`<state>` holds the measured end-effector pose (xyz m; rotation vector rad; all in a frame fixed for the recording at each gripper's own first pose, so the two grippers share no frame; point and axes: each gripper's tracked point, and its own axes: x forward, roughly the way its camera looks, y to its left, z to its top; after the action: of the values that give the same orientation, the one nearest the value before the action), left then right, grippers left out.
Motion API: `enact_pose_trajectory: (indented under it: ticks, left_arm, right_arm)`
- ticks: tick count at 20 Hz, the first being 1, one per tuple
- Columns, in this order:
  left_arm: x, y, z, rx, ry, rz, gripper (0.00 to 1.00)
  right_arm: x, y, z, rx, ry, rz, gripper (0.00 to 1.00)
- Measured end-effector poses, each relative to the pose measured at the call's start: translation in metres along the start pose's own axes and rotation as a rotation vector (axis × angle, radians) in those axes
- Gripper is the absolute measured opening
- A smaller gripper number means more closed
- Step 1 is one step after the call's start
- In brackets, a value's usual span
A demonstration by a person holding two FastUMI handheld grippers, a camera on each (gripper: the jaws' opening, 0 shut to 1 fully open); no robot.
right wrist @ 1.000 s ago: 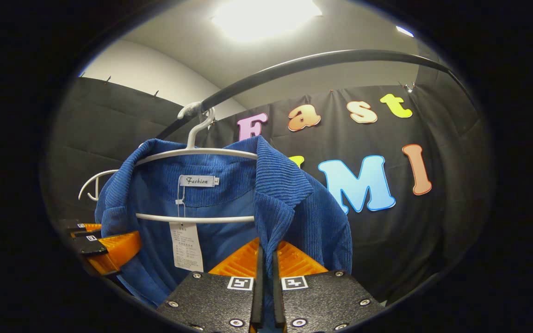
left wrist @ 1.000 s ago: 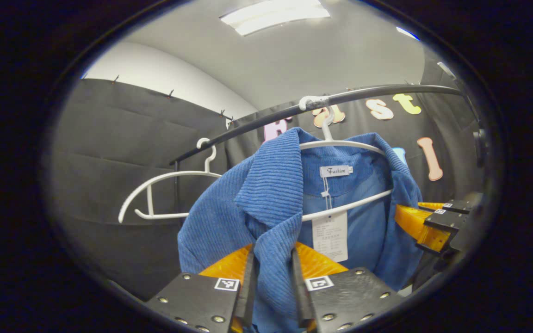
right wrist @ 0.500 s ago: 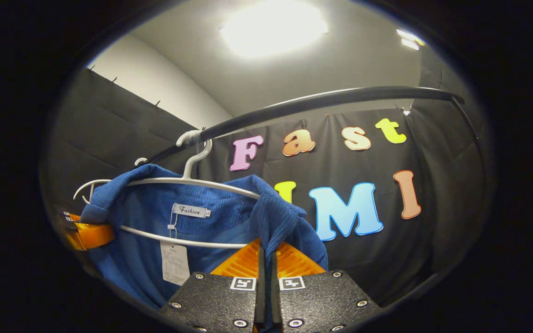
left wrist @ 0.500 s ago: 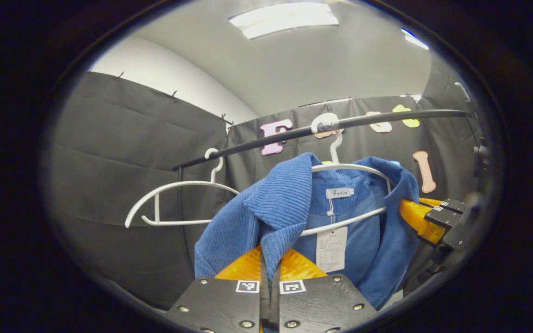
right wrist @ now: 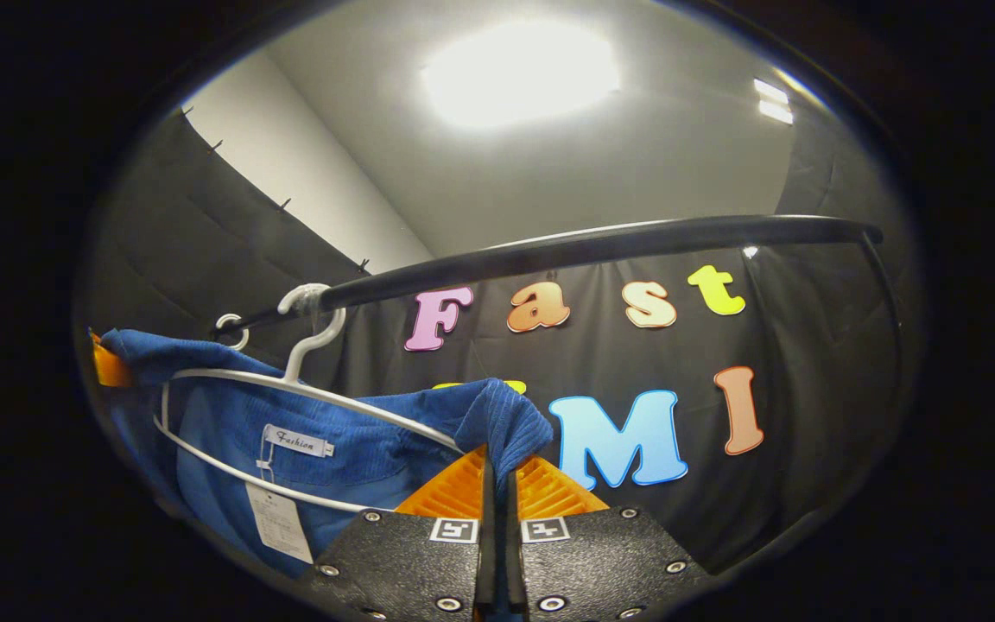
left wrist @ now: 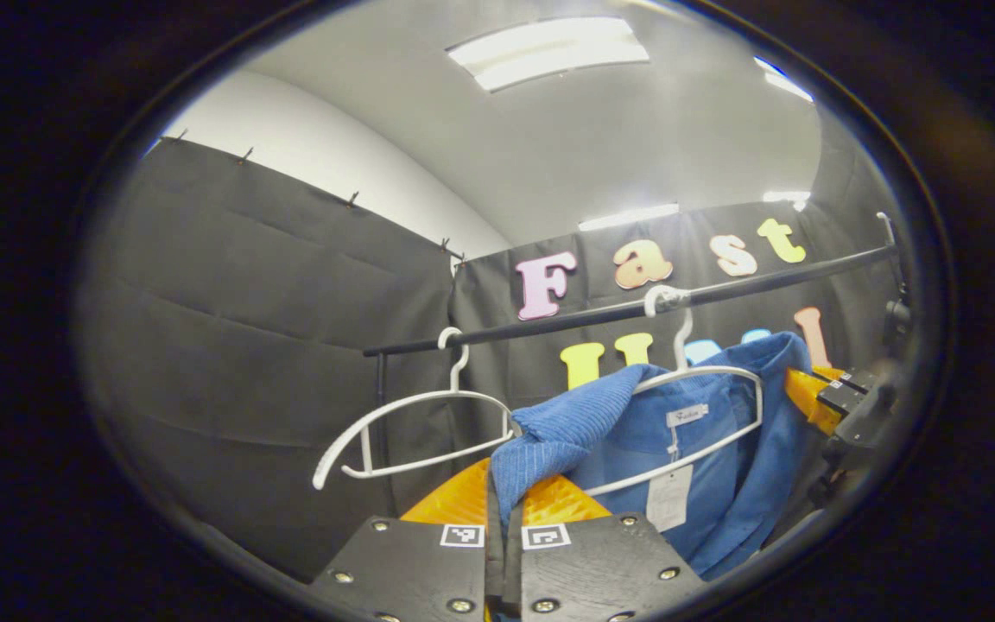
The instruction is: Grasp the clothes on the hanger with both hands and then place them into the laundry hamper below.
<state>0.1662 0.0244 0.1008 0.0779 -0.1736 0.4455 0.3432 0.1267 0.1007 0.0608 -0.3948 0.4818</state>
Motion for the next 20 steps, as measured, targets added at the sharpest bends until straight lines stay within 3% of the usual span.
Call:
enact_pose_trajectory:
  ticks: [8,9,11,19,20]
  left_arm:
    - [0.028,0.034,0.029,0.006,-0.036,0.002,0.05]
    - [0.034,0.036,0.03,0.0,-0.039,-0.002,0.0]
    - [0.048,0.042,0.03,-0.025,-0.036,-0.011,0.05]
    - [0.083,0.043,-0.001,-0.059,0.037,-0.13,0.05]
    - [0.082,0.045,-0.007,-0.064,0.051,-0.134,0.0]
  right_arm:
    - [0.022,-0.031,-0.03,-0.073,0.028,-0.053,0.04]
    - [0.025,-0.039,-0.034,-0.068,0.034,-0.068,0.04]
    - [0.033,-0.053,-0.043,-0.045,0.053,-0.097,0.04]
    - [0.032,-0.054,-0.091,-0.013,0.169,-0.073,0.04]
    - [0.03,-0.051,-0.097,-0.004,0.184,-0.066,0.04]
